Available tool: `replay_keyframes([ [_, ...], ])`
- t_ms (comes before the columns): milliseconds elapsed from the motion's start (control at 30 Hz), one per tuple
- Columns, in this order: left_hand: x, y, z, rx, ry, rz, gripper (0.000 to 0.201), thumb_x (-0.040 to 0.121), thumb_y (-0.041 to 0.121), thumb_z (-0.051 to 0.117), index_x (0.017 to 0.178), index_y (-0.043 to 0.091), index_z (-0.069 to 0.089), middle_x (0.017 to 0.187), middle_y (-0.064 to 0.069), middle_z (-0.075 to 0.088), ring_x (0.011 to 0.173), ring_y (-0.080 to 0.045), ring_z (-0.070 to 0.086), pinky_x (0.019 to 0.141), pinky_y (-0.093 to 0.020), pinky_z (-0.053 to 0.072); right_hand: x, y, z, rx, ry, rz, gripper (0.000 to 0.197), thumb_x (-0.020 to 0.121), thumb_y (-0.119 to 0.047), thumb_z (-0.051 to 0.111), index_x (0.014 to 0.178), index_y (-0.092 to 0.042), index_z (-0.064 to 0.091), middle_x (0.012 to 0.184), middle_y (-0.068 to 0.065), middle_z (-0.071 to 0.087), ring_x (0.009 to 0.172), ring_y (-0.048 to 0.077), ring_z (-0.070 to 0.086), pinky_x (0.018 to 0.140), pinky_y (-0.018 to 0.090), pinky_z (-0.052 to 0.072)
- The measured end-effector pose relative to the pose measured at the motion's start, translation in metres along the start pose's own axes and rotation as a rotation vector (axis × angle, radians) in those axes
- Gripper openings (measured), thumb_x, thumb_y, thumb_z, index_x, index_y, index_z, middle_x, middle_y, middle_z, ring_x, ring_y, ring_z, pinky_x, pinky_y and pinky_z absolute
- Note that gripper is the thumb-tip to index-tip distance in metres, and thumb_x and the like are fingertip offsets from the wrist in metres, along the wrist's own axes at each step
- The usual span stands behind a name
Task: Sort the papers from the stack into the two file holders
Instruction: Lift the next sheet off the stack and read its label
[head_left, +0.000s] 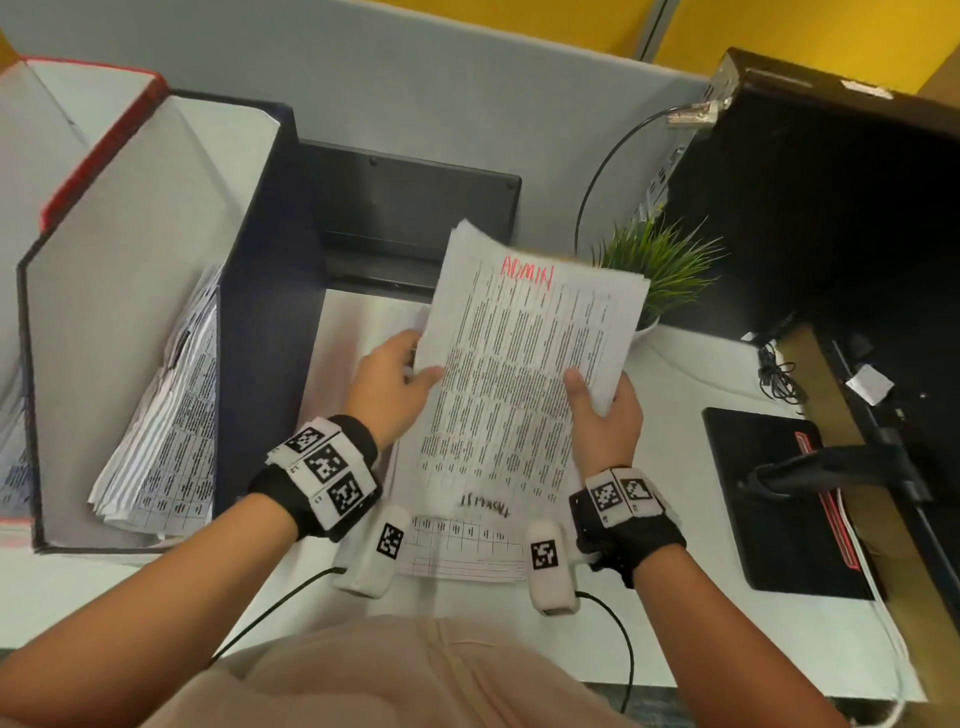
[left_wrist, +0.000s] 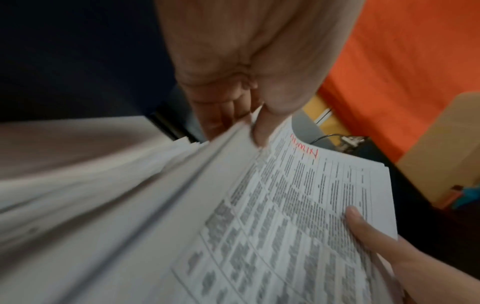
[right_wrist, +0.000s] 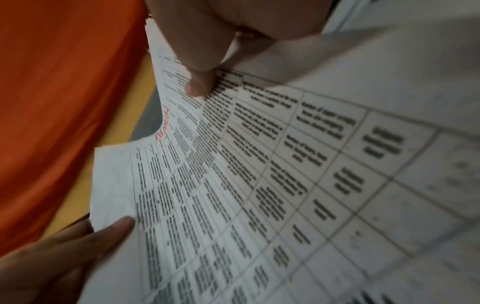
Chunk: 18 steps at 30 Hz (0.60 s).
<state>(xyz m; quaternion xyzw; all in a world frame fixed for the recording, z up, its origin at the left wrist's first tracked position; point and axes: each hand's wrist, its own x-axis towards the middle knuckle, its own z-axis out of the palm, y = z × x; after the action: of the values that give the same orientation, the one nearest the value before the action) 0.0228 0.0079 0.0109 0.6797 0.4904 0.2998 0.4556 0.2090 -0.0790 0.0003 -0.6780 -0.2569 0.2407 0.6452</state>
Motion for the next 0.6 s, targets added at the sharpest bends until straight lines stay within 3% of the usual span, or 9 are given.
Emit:
replay_keyframes([
  [100,-0.003,0.024,-0.009,-0.087,0.145,0.184,0.02,0.091,0.01,0.057,0.11,0.014,0.055,0.1,0.012,0.063,0.084,0.008,0.059,0.072,-0.007,0.048,0.002,-0.033,0.006,0.148,0.012,-0.109,0.032,0.084,-0.012,0.067,0.115,-0.011,0.059,0.108,-0.003,0.067,0.097,0.005,0.065,0.083,0.017,0.054],
  [200,-0.01,0.036,-0.012,-0.141,0.221,0.309,0.017,0.09,0.011,0.057,0.106,0.017,0.053,0.095,0.021,0.059,0.082,0.015,0.059,0.068,-0.002,0.046,0.003,-0.052,0.009,0.278,-0.014,-0.195,0.031,0.082,-0.012,0.069,0.111,-0.019,0.06,0.107,-0.009,0.068,0.104,0.008,0.065,0.087,0.025,0.054],
  [267,-0.011,0.027,-0.007,-0.133,0.216,0.28,0.023,0.09,0.011,0.058,0.112,0.012,0.054,0.096,0.02,0.059,0.081,0.018,0.058,0.066,0.0,0.044,0.001,-0.047,0.012,0.263,-0.048,-0.156,0.036,0.08,-0.01,0.071,0.113,-0.017,0.059,0.107,-0.009,0.067,0.102,0.004,0.065,0.086,0.023,0.055],
  [367,-0.011,0.005,0.005,-0.032,0.149,0.148,0.032,0.09,0.017,0.058,0.119,0.005,0.055,0.092,0.008,0.064,0.073,0.006,0.058,0.062,-0.002,0.043,-0.009,-0.027,0.016,0.191,-0.085,-0.085,0.032,0.079,-0.007,0.071,0.101,-0.028,0.061,0.098,-0.016,0.066,0.09,-0.007,0.065,0.076,0.013,0.053],
  [400,-0.011,0.0,0.007,-0.018,0.159,0.142,0.029,0.09,0.018,0.059,0.117,0.006,0.057,0.087,0.011,0.064,0.071,0.006,0.058,0.061,-0.001,0.042,-0.011,-0.022,0.016,0.198,-0.076,-0.083,0.032,0.079,-0.007,0.071,0.096,-0.031,0.061,0.094,-0.019,0.067,0.088,-0.008,0.065,0.073,0.012,0.052],
  [500,-0.012,-0.005,0.009,-0.07,0.232,0.191,0.025,0.09,0.018,0.059,0.115,0.015,0.06,0.085,0.029,0.058,0.078,0.021,0.057,0.063,0.004,0.04,-0.011,-0.017,0.016,0.238,-0.054,-0.092,0.028,0.077,-0.009,0.074,0.089,-0.032,0.065,0.088,-0.02,0.072,0.091,-0.003,0.067,0.071,0.012,0.052],
  [533,-0.012,-0.005,0.011,-0.073,0.233,0.186,0.025,0.09,0.018,0.059,0.115,0.016,0.059,0.088,0.028,0.06,0.078,0.021,0.057,0.064,0.004,0.04,-0.011,-0.014,0.017,0.231,-0.068,-0.084,0.028,0.077,-0.01,0.074,0.089,-0.032,0.065,0.087,-0.021,0.072,0.091,-0.003,0.067,0.071,0.012,0.053],
  [600,-0.012,-0.006,0.014,-0.065,0.2,0.104,0.027,0.09,0.021,0.059,0.115,0.011,0.059,0.097,0.011,0.066,0.077,0.014,0.058,0.065,0.0,0.043,-0.015,-0.009,0.019,0.186,-0.101,-0.063,0.028,0.078,-0.01,0.073,0.091,-0.032,0.063,0.087,-0.02,0.071,0.089,-0.007,0.066,0.071,0.011,0.053],
])
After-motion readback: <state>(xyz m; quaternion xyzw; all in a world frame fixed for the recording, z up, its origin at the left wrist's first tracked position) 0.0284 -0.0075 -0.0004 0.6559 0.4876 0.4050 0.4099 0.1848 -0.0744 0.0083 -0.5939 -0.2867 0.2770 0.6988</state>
